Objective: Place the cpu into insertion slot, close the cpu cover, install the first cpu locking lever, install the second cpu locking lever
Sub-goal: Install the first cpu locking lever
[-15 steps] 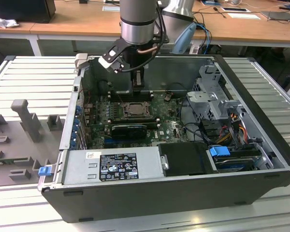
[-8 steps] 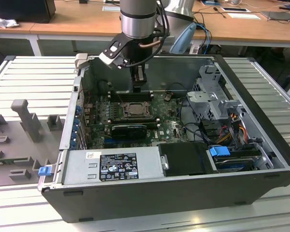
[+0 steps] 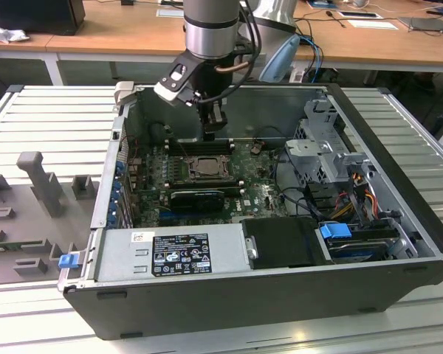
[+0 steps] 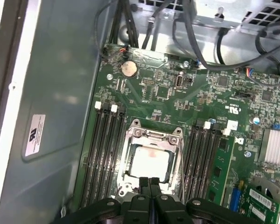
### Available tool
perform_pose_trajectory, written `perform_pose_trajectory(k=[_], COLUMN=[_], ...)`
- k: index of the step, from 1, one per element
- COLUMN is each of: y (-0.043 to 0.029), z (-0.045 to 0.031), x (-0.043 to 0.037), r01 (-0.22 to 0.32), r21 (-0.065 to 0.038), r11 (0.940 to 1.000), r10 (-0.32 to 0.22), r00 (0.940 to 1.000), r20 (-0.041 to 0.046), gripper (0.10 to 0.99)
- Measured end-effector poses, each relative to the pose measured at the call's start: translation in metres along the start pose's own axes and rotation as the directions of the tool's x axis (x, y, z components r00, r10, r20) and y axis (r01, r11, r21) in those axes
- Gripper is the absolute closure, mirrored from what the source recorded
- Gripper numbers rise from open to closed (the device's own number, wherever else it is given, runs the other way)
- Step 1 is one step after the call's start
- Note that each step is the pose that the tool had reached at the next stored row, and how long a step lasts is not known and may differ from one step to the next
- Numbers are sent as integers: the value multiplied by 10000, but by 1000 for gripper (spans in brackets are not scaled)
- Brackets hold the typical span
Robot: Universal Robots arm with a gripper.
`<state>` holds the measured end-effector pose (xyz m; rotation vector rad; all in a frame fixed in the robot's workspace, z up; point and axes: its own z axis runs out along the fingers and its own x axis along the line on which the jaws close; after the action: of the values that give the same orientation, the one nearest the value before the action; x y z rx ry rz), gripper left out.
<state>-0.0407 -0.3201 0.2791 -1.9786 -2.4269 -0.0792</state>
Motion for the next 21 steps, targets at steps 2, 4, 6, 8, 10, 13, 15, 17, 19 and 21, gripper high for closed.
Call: perform_pose_trajectory(k=[2, 4, 6, 8, 10, 13, 15, 17, 19, 21], y=[0, 0, 0, 0, 0, 0, 0, 0, 0, 0], z=[0, 0, 0, 0, 0, 0, 0, 0, 0, 0], x=[0, 0, 0, 0, 0, 0, 0, 0, 0, 0], r01=[150, 270, 517, 633, 747, 947, 1093, 1188, 1301, 1407], r21=[5, 11, 20, 24, 28, 36, 41, 44, 48, 52], r11=[9999, 9996, 9987, 9980, 9972, 9955, 9940, 9929, 9915, 9900], r10=[-150, -270, -517, -633, -747, -946, -1093, -1188, -1301, -1406], r00=[9999, 9996, 9987, 9980, 9972, 9955, 9940, 9929, 9915, 9900], r20=[-5, -9, -18, -22, -26, -33, -39, -43, -46, -51], gripper=[980, 980, 980, 980, 980, 980, 980, 980, 980, 980])
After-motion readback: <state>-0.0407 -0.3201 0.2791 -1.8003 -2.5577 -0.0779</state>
